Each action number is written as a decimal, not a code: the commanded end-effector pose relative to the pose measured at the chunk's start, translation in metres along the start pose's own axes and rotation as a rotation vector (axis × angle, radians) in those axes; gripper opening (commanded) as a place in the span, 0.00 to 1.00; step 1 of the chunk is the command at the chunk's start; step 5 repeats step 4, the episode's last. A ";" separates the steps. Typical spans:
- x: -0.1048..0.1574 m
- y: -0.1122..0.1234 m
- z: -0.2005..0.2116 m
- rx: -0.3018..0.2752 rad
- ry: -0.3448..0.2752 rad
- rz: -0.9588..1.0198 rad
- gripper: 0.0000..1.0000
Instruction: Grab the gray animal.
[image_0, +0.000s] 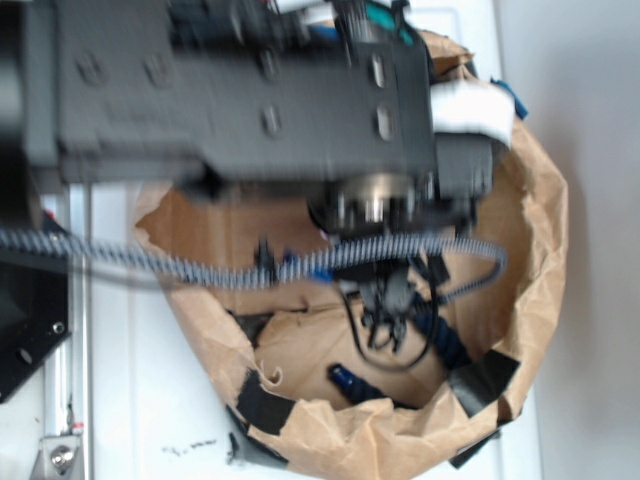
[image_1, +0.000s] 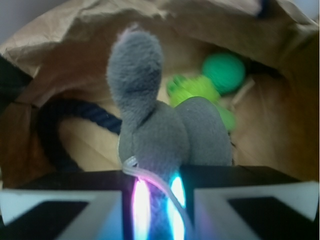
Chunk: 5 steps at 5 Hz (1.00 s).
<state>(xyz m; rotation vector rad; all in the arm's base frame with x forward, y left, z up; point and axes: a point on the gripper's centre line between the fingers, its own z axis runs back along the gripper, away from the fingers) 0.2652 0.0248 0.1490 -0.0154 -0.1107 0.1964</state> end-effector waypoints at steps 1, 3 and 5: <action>-0.002 0.018 0.043 -0.030 -0.024 -0.011 0.00; -0.007 0.011 0.045 -0.050 -0.035 -0.038 0.00; -0.007 0.010 0.043 -0.030 -0.043 -0.032 0.00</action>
